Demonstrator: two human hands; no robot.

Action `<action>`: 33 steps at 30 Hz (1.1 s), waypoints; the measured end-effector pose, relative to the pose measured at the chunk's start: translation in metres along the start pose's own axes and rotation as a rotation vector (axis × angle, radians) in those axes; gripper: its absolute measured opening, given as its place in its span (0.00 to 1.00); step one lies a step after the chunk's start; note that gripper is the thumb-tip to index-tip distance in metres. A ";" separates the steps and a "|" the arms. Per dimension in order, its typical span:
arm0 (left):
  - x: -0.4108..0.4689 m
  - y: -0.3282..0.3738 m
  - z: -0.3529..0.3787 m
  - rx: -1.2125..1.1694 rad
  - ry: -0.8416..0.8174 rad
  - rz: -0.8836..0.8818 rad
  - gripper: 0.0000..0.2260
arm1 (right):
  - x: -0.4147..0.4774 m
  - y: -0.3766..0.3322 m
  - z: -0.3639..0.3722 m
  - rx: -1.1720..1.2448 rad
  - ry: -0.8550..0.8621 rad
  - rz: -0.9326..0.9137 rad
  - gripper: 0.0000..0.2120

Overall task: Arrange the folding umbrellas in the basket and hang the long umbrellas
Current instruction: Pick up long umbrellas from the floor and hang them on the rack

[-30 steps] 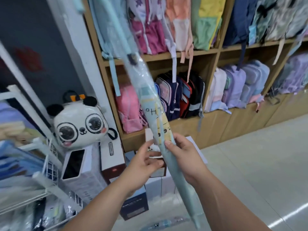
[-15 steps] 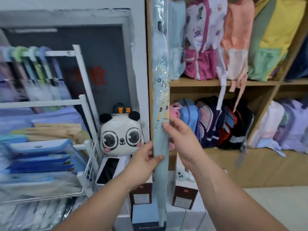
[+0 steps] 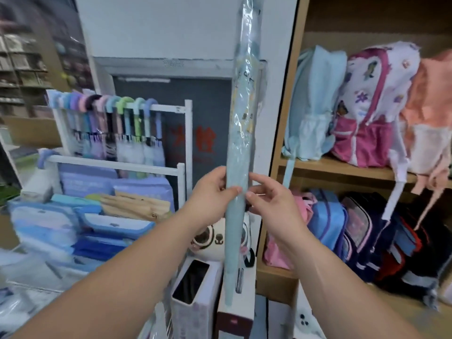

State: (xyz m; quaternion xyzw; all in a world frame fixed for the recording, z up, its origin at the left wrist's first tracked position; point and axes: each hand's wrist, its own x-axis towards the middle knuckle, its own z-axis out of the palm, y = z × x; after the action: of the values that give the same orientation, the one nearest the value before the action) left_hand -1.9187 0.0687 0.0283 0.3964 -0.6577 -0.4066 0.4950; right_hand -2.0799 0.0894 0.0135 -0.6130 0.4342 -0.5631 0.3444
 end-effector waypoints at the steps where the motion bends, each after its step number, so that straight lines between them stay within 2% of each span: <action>1: 0.007 0.004 -0.013 -0.017 0.019 0.004 0.11 | 0.005 -0.001 0.010 -0.004 -0.010 -0.006 0.20; 6: 0.045 0.018 -0.088 -0.025 0.100 0.089 0.09 | 0.029 -0.008 0.078 -0.074 -0.039 -0.025 0.25; 10: 0.072 0.026 -0.149 0.022 0.127 0.154 0.07 | 0.053 -0.014 0.144 -0.121 0.031 -0.038 0.29; 16: 0.102 0.037 -0.215 0.002 0.093 0.229 0.09 | 0.096 -0.034 0.214 -0.146 0.131 -0.135 0.27; 19: 0.115 0.031 -0.240 -0.025 -0.031 0.219 0.13 | 0.115 -0.037 0.229 -0.132 0.158 -0.143 0.27; 23: 0.135 0.032 -0.265 0.062 -0.180 0.181 0.21 | 0.149 -0.044 0.243 -0.144 0.159 -0.175 0.26; 26: 0.157 0.046 -0.278 0.090 -0.157 0.192 0.24 | 0.180 -0.056 0.247 -0.169 0.152 -0.222 0.26; 33: 0.213 0.080 -0.285 0.002 -0.066 0.201 0.22 | 0.258 -0.086 0.228 -0.240 0.061 -0.257 0.26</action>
State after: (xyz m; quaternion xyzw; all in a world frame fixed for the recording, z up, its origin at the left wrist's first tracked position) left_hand -1.6930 -0.1400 0.2239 0.3156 -0.7105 -0.3670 0.5108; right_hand -1.8452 -0.1297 0.1636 -0.6826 0.4270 -0.5649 0.1805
